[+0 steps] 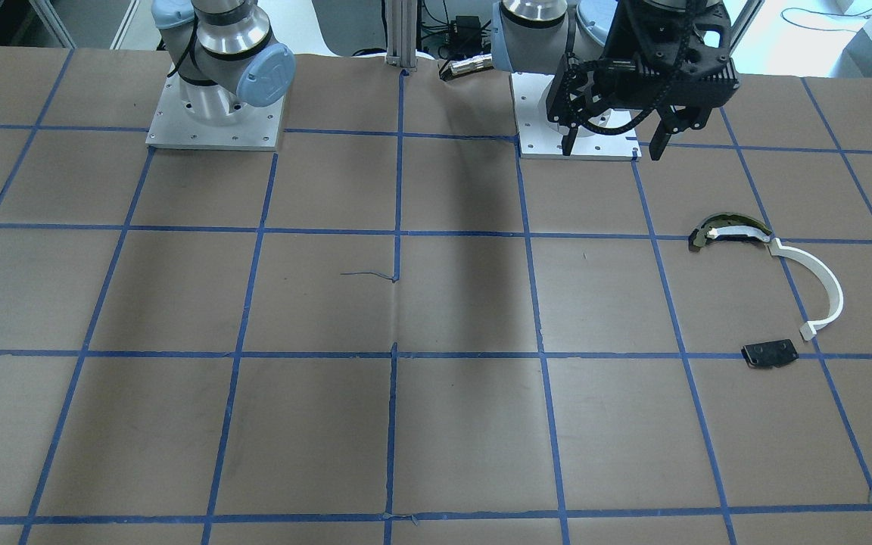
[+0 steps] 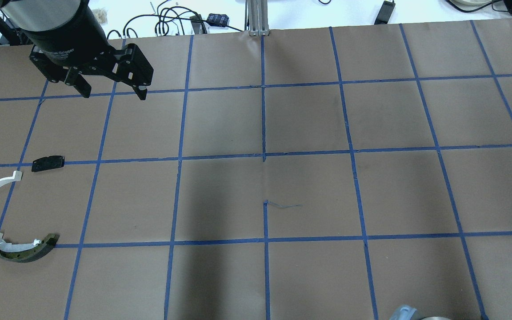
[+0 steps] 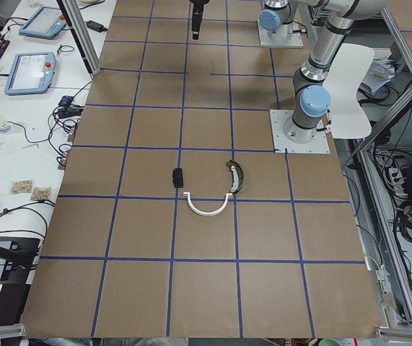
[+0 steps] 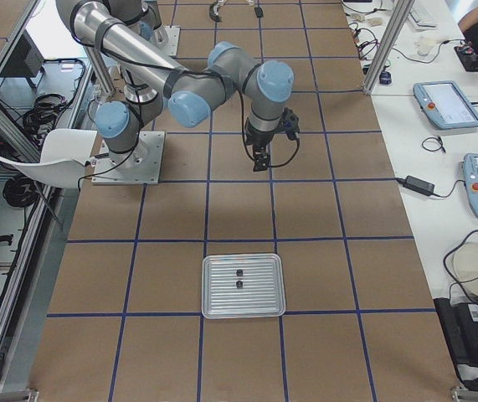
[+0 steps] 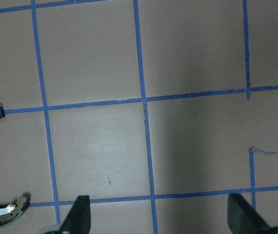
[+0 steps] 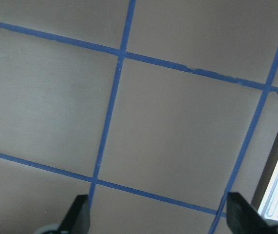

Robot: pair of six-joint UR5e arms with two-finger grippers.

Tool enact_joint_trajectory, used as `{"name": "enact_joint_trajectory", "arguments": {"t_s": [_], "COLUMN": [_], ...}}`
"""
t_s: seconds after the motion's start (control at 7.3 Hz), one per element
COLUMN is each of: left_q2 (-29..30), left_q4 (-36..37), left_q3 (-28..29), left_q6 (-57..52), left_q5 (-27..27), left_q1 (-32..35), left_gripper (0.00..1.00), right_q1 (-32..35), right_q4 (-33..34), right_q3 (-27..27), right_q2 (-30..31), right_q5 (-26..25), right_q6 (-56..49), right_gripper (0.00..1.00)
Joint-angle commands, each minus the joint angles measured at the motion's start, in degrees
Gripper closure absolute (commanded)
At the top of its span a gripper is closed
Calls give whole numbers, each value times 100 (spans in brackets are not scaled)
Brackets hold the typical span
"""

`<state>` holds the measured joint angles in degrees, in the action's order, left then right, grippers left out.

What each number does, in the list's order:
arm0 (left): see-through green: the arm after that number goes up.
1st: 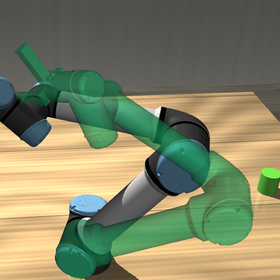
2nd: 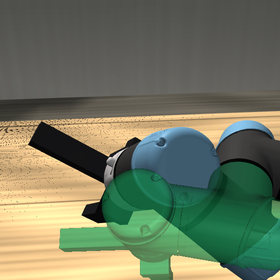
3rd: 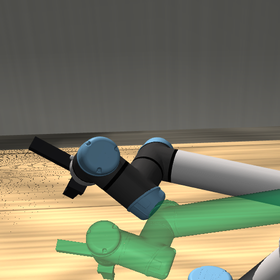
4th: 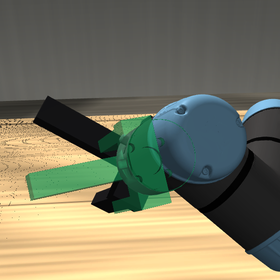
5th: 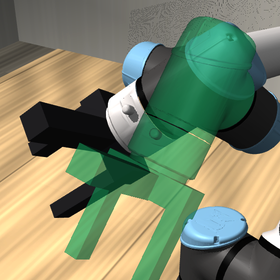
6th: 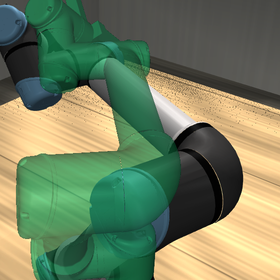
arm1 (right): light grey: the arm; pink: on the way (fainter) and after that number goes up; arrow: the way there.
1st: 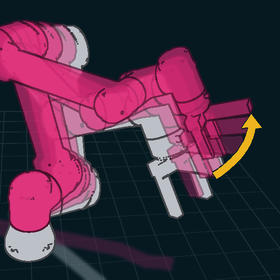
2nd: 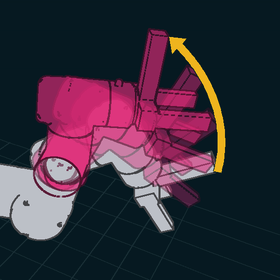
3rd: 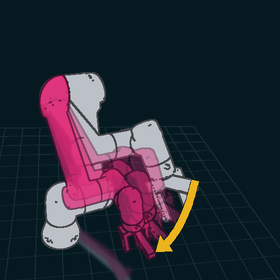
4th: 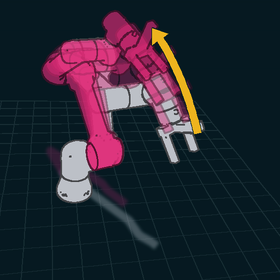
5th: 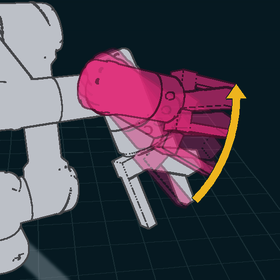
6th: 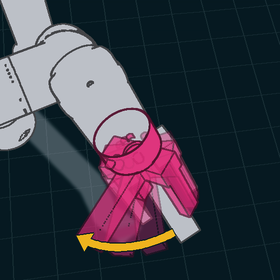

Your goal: Place bearing gear from tray to pile

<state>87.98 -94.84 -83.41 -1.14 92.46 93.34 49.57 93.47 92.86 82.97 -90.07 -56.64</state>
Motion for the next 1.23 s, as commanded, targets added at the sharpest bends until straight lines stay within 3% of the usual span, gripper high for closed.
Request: {"name": "enact_joint_trajectory", "arguments": {"t_s": [0.0,0.41,1.1], "left_q2": [0,0,0], "left_q4": [0,0,0], "left_q3": [0,0,0], "left_q6": [0,0,0], "left_q5": [0,0,0], "left_q1": [0,0,0], "left_gripper": [0,0,0], "right_q1": [-718,-1265,-1589], "right_q4": [1151,2733,3230], "right_q3": [13,13,321], "right_q2": [-648,-1440,-2091], "right_q5": [-168,-178,-73], "right_q6": [-1869,-3945,-5679], "right_gripper": [0,0,0]}}
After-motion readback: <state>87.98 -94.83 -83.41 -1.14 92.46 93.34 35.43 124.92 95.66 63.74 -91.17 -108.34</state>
